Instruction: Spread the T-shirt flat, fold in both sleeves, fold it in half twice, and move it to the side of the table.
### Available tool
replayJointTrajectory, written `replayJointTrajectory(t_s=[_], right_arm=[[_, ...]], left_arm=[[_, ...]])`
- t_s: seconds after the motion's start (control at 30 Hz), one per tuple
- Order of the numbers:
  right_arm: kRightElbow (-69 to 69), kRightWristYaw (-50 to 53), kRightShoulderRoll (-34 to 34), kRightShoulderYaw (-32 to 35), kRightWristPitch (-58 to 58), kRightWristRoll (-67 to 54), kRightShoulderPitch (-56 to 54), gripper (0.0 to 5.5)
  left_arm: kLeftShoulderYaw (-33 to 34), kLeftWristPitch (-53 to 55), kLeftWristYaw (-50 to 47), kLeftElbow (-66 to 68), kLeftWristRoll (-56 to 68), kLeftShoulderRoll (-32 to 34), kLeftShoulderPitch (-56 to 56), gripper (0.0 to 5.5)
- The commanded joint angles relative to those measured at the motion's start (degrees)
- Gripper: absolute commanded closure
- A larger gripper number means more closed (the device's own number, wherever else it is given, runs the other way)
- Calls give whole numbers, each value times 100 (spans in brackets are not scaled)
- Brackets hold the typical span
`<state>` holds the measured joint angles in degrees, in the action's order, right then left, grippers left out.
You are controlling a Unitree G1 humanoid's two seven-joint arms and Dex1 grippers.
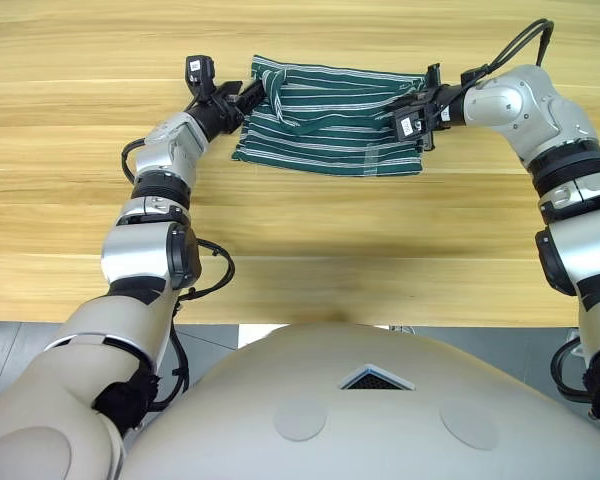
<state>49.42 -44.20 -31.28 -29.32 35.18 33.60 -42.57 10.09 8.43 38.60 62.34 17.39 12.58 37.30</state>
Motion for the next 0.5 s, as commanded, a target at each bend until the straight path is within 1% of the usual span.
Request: replayJointTrajectory(t_s=[0.03,0.1,0.13,0.3,0.4,0.5], right_arm=[[74,1,3,-10,-61,-20,-158,507],[106,-12,11,-13,-73,-20,-157,541],[121,1,25,5,-74,-44,-162,549],[173,43,198,363,-198,-517,-344,549],[663,227,385,535,-400,-654,-687,549],[1423,380,732,606,-684,-737,-1098,549]], left_arm=[[-172,299,-44,249,-249,-177,-421,207],[-187,300,-36,225,-240,-194,-436,207],[-193,300,-33,214,-238,-199,-442,207],[-149,288,-43,219,-209,-162,-451,207],[-73,250,-28,204,-161,-91,-520,207],[-120,19,29,79,-239,-20,-720,207]])
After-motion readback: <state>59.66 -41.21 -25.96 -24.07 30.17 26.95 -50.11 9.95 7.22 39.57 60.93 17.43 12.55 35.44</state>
